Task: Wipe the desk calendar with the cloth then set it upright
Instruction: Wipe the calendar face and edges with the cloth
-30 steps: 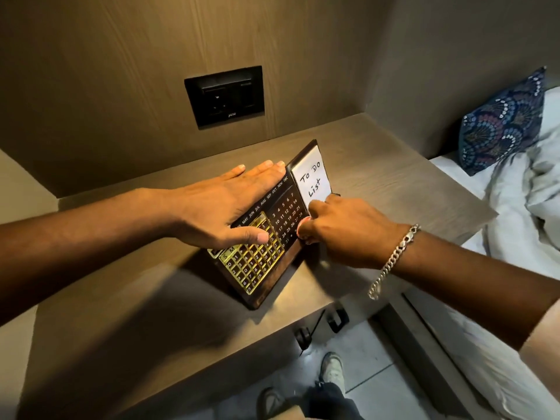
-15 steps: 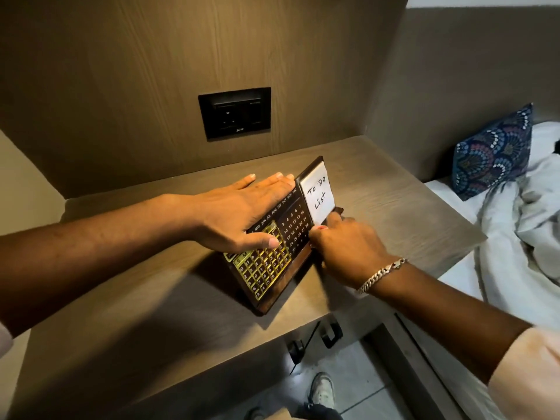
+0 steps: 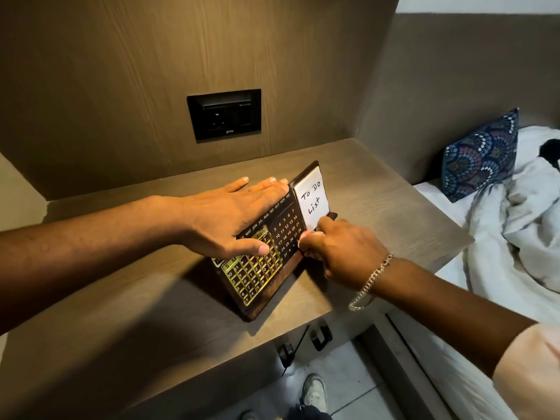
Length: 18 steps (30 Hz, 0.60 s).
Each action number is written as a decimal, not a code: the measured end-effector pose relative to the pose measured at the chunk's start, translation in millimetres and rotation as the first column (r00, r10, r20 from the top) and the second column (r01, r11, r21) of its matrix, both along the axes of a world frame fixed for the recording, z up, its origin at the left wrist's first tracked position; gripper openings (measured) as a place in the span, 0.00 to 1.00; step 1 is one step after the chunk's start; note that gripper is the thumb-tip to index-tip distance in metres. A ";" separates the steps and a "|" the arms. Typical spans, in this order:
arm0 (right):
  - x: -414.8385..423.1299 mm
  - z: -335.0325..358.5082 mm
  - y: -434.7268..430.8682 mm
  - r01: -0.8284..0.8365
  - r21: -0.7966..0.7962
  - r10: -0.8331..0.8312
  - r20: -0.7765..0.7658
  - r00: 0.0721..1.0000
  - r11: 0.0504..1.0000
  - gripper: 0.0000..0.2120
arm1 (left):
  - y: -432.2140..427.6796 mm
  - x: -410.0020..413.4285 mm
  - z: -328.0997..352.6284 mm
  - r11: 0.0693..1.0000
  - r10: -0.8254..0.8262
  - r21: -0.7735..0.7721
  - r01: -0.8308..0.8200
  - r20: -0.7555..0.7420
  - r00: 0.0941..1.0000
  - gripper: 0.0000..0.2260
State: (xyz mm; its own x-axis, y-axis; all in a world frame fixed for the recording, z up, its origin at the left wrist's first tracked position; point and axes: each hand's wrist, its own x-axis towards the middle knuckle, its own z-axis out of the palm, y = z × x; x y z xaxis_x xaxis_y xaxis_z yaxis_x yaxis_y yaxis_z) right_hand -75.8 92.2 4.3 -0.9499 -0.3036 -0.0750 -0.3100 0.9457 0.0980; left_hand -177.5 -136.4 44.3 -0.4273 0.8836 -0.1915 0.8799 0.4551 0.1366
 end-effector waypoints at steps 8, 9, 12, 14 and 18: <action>-22.9 4.4 22.1 0.009 0.195 -0.004 -0.027 1.000 0.981 0.20 | 10.0 5.0 4.7 1.000 0.013 -0.016 -0.014 -0.017 1.000 0.44; -25.4 5.3 25.1 0.024 0.173 -0.020 -0.021 1.000 0.985 0.19 | 13.4 5.1 5.3 1.000 0.016 -0.019 -0.017 -0.019 1.000 0.44; -35.5 14.6 42.1 0.211 0.082 -0.211 -0.003 0.977 0.974 0.15 | 20.9 4.0 7.6 1.000 0.002 -0.023 -0.003 -0.033 0.999 0.44; -38.5 19.3 55.5 0.322 0.018 -0.323 0.001 0.947 0.946 0.16 | 22.8 3.2 6.2 1.000 -0.008 -0.016 0.008 -0.037 0.999 0.44; -24.7 6.5 48.2 0.236 -0.040 -0.237 -0.002 0.972 0.971 0.16 | 23.4 1.9 4.4 1.000 -0.020 -0.024 0.019 -0.041 0.999 0.45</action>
State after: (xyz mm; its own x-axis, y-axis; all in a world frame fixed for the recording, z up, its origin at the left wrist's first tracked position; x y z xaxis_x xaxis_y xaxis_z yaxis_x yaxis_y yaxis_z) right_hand -100.5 140.4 10.8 -0.9955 -0.0730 -0.0605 -0.0766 0.9952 0.0605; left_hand -175.5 -113.0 48.7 -0.4180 0.8872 -0.1954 0.8932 0.4405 0.0897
